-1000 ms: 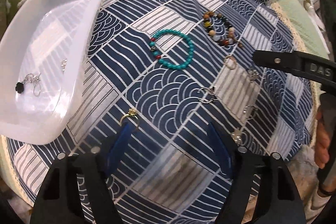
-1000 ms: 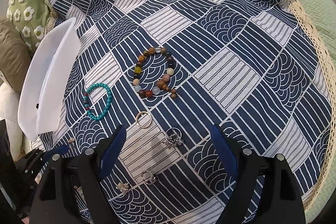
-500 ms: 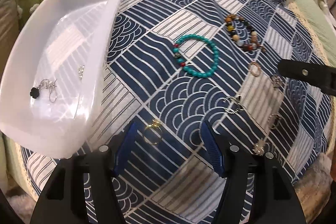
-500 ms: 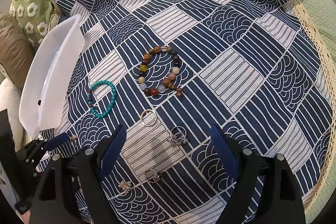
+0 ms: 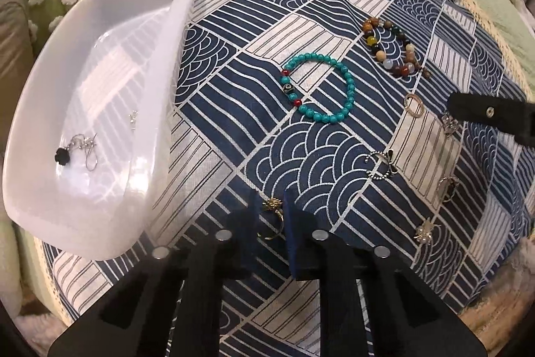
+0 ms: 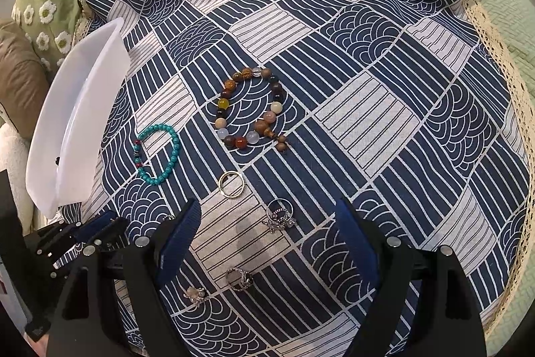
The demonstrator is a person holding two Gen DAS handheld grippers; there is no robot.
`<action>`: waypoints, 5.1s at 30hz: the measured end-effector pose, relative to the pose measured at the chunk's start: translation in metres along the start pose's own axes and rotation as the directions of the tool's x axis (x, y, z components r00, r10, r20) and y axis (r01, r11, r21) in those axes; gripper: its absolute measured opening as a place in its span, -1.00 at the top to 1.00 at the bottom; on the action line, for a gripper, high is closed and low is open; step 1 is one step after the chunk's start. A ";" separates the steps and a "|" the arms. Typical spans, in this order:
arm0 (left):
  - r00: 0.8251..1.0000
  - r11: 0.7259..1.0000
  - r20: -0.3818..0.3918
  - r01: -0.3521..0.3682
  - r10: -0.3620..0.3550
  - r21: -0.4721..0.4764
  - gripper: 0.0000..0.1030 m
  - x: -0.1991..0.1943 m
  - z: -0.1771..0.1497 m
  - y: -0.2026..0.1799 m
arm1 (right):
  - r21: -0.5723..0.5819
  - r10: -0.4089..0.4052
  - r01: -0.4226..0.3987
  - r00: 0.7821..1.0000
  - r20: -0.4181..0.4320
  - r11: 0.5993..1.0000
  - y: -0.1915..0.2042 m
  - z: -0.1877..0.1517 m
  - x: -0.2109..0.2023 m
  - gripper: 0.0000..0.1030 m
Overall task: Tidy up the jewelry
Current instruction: 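Grasp the gold stone ring with the left gripper while the right grasps a silver ring, then carry both rings into the white tray and open both grippers, then grasp a silver dangle earring with the right gripper while the left grasps a silver twisted hoop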
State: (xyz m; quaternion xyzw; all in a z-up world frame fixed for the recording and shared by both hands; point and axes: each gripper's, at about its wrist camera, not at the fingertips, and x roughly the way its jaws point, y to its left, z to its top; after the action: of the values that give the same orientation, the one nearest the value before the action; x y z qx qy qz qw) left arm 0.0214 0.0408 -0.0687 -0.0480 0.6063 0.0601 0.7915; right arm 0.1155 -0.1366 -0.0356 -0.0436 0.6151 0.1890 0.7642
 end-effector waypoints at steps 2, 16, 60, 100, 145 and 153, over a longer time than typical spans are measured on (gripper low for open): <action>1.000 1.000 0.001 0.010 -0.010 -0.003 0.77 0.000 0.001 0.001 | -0.008 -0.012 0.012 1.000 -0.006 1.000 0.001 0.000 0.002 -0.57; 0.998 0.999 0.035 0.051 -0.050 -0.011 0.77 -0.019 -0.002 0.008 | -0.039 -0.008 0.007 0.999 -0.033 0.999 0.003 -0.002 0.009 -0.57; 0.973 0.973 0.228 0.095 -0.046 -0.211 0.77 -0.110 0.032 0.140 | -0.219 0.231 -0.207 0.969 0.091 0.953 0.202 0.048 -0.032 0.56; 0.992 0.892 0.118 0.102 -0.055 -0.441 0.56 -0.047 0.048 0.239 | -0.257 0.115 -0.106 0.993 0.019 0.961 0.248 0.056 0.031 0.19; 0.971 0.986 0.188 0.161 -0.151 -0.041 -0.66 -0.070 0.004 0.005 | -0.151 -0.122 0.119 0.992 -0.009 0.981 0.024 -0.055 0.016 0.76; 0.980 0.990 0.149 0.138 -0.134 -0.017 -0.66 -0.057 0.008 -0.009 | -0.124 -0.077 0.076 0.997 -0.004 0.989 0.014 -0.051 0.011 0.82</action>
State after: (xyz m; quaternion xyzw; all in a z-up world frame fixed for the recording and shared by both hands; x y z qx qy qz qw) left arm 0.0155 0.0306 -0.0117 -0.0955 0.5408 0.0175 0.8355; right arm 0.0657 -0.1361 -0.0563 -0.1152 0.6035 0.1970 0.7640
